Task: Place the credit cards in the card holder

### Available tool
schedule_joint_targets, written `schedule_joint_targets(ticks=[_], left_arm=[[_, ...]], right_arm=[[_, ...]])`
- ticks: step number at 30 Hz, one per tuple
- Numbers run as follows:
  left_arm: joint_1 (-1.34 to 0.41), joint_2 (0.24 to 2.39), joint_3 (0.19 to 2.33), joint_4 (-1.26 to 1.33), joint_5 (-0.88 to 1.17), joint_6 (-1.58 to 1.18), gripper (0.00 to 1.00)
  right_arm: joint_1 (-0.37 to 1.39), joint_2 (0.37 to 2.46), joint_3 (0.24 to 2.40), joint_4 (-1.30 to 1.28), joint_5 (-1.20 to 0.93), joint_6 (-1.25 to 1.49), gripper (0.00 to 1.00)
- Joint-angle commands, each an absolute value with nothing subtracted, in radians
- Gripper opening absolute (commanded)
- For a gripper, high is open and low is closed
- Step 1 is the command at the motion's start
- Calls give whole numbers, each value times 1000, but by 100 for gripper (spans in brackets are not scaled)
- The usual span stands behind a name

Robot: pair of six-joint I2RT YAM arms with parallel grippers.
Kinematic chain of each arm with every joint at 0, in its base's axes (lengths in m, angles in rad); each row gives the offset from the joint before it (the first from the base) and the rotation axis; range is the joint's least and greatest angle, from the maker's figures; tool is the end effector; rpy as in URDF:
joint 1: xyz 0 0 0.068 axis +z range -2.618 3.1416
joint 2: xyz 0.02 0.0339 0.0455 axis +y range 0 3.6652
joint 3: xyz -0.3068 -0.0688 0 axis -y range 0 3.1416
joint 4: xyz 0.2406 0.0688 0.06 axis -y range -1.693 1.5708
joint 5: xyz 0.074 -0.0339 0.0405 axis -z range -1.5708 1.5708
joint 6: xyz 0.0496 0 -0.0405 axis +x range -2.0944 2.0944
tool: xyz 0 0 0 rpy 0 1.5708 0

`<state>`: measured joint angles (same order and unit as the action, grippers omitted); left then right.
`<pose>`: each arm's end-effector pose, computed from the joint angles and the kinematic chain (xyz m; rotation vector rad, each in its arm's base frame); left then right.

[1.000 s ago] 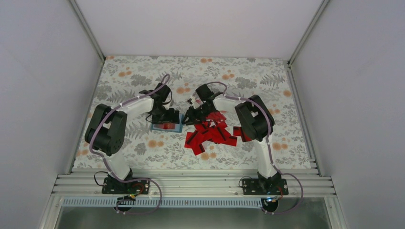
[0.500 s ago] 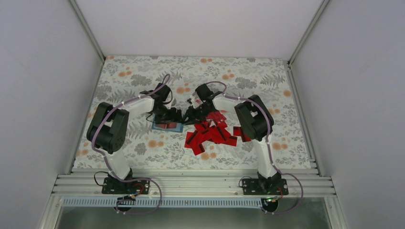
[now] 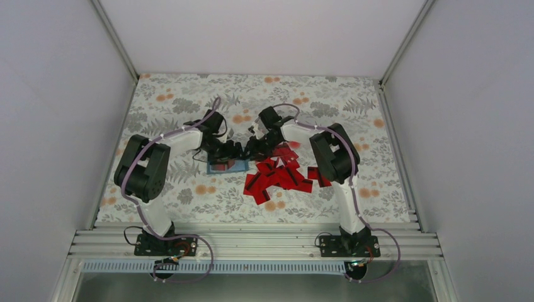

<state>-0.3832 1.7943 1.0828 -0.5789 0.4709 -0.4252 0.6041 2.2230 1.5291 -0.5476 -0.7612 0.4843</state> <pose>0.3089 -0.1488 0.1874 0.0380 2.9625 -0.8174 0.3633 0.2923 0.1456 0.3500 -2.7571 -1.1878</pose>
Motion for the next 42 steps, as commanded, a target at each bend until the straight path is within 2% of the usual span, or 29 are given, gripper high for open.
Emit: schedule_joint_targets(ticks=[1, 15, 26, 29, 34, 40, 42], left_arm=[[-399, 1768, 1066, -509, 597, -464, 88], [-390, 1668, 1078, -562, 572, -459, 89], [-339, 1578, 1065, -653, 465, -419, 88], [-334, 1577, 1050, -656, 444, -406, 81], [-334, 1585, 1025, -640, 402, -396, 57], [-333, 1642, 994, -585, 424, -396, 35], [-336, 1665, 994, -569, 434, -398, 30]], right_arm=[[586, 2244, 1541, -543, -717, 466, 27], [537, 2128, 1498, -607, -658, 410, 28], [535, 2082, 1536, -654, -637, 393, 28], [535, 2073, 1540, -640, -678, 397, 29], [535, 2066, 1498, -547, -801, 446, 32], [545, 2110, 1473, -484, -888, 471, 34], [545, 2132, 1474, -483, -894, 467, 34]])
